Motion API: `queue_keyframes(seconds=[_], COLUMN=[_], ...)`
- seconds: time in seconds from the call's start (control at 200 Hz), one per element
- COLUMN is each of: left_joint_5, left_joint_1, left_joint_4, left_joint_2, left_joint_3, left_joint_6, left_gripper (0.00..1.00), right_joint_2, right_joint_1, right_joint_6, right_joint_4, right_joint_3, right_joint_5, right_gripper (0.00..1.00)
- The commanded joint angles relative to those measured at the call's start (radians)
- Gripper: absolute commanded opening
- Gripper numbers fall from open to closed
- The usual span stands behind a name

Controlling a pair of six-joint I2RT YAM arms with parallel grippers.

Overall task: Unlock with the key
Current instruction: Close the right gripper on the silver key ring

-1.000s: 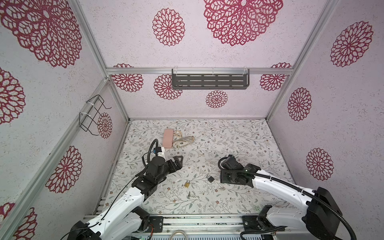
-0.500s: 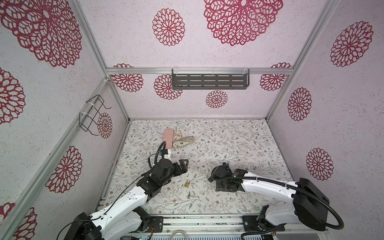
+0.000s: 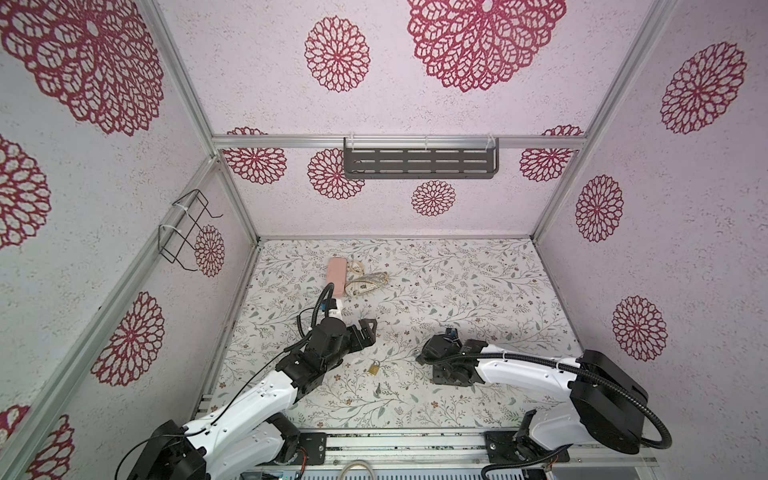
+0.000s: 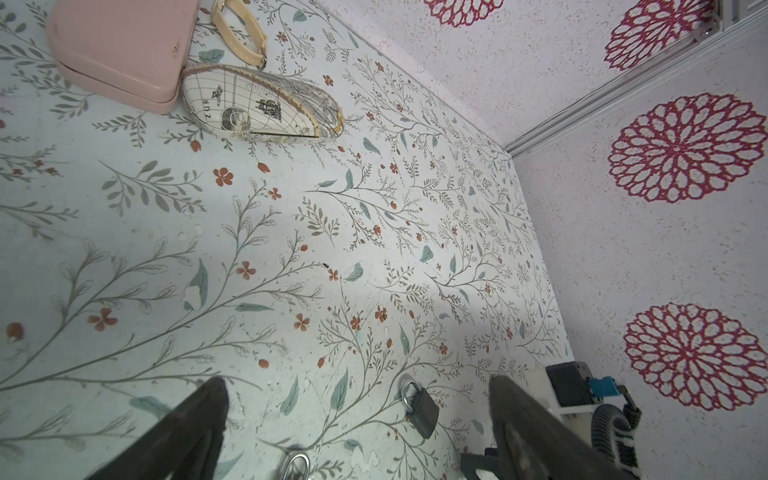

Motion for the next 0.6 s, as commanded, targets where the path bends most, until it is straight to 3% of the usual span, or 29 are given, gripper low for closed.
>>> queue_keyframes(seconds=[0.0, 0.59], left_joint_5=[-0.013, 0.020], left_joint_1=[-0.009, -0.009], left_joint_4=[0.031, 0.067], left_joint_2=[0.011, 0.063], left_joint_3=[0.025, 0.039], left_joint_6=[-0.007, -0.012], left_gripper=[1.00, 1.00], right_joint_2=[0.009, 0.054], right_joint_1=[0.005, 0.002], right_joint_6=[0.009, -0.005], right_joint_4=[-0.005, -0.024], right_joint_3=[0.010, 0.012], right_joint_5=[0.033, 0.053], right_gripper=[0.47, 0.33])
